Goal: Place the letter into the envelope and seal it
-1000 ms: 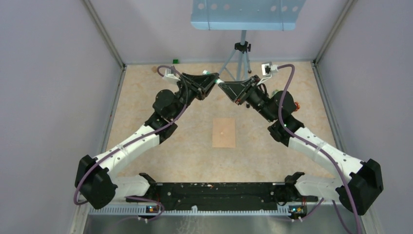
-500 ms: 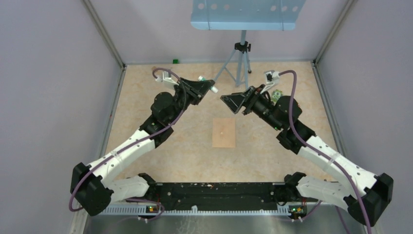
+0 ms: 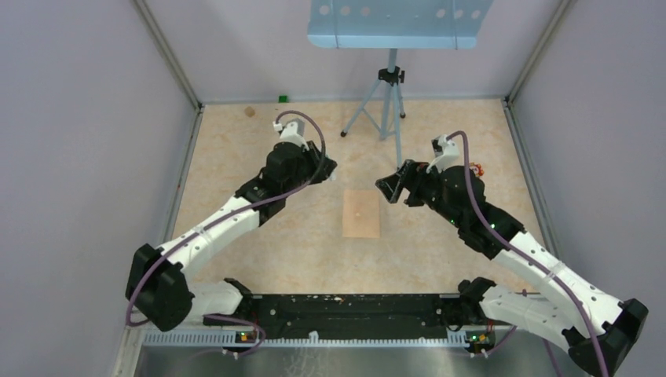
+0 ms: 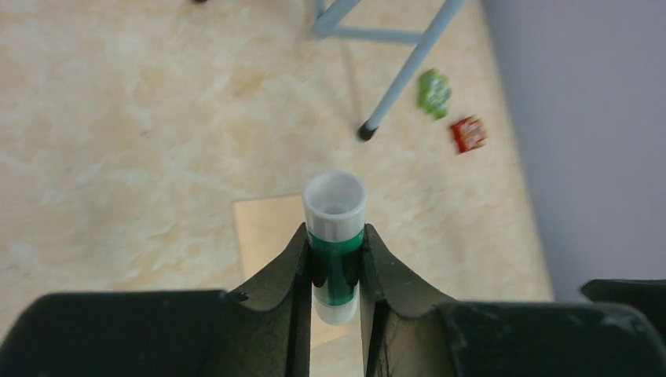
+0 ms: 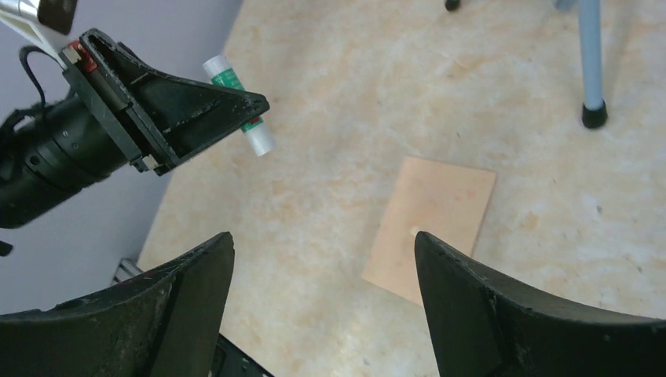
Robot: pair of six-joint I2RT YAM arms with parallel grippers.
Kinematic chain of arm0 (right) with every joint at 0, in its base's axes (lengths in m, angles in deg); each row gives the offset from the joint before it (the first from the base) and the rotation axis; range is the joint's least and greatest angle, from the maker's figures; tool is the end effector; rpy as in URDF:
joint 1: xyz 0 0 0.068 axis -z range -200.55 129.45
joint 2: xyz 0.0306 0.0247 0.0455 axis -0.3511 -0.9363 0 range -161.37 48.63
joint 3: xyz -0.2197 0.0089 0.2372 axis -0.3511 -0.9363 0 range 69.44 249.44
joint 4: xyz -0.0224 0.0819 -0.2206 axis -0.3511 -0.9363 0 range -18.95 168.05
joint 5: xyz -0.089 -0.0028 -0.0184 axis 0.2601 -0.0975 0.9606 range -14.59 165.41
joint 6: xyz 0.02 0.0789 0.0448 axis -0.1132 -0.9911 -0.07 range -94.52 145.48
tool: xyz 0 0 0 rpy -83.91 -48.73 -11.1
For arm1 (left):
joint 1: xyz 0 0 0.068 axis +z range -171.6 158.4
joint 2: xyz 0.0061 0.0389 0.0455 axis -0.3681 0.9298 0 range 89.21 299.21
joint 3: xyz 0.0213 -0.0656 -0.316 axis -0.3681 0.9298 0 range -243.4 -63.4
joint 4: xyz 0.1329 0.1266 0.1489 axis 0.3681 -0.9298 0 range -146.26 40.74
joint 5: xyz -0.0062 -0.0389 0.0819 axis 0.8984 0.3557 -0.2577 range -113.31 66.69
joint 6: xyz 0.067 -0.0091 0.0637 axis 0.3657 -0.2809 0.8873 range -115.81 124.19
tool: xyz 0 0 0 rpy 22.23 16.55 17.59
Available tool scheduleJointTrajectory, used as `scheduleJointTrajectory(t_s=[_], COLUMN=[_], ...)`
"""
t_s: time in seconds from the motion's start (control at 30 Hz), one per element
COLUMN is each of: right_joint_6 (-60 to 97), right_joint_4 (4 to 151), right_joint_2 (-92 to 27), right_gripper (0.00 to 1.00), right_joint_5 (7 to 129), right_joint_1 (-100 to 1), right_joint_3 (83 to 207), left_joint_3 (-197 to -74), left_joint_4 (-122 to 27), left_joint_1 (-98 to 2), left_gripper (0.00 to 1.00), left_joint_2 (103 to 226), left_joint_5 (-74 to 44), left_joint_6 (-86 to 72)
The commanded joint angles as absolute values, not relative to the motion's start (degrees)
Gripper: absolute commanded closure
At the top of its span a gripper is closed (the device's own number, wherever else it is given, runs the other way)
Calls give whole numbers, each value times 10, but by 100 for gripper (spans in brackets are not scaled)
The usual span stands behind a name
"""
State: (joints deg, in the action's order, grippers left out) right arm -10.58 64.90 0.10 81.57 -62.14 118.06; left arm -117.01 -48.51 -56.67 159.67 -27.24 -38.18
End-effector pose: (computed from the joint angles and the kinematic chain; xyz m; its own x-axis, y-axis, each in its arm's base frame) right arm 0.1419 0.1139 0.3751 -0.4791 0.3572 -0.8018 -0.3707 0.7456 0.5537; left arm 0.2418 -0.1628 0.3618 -0.5177 -0.4579 -0.7227 0.2309 0.7386 -0.6334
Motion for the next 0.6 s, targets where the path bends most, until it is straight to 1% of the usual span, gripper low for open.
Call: scheduleJointTrajectory(t_s=[0.0, 0.2, 0.53, 0.57], right_joint_6=[-85, -80, -83, -83], right_joint_4=[596, 583, 595, 598], right_joint_2=[-14, -57, -76, -76], right_gripper=[16, 15, 14, 14], right_joint_5=[834, 788, 757, 757], right_joint_1=[-615, -580, -564, -564], right_joint_3=[1177, 1169, 1141, 1139], left_joint_3=[-1208, -1263, -1293, -1293], left_joint_4=[-589, -682, -721, -720], left_joint_1=[-559, -553, -552, -552], left_gripper=[100, 100, 100, 98], left_joint_2=[1655, 1772, 1894, 1899], left_joint_5=[-275, -260, -239, -242], left_joint_6=[-271, -240, -229, -229])
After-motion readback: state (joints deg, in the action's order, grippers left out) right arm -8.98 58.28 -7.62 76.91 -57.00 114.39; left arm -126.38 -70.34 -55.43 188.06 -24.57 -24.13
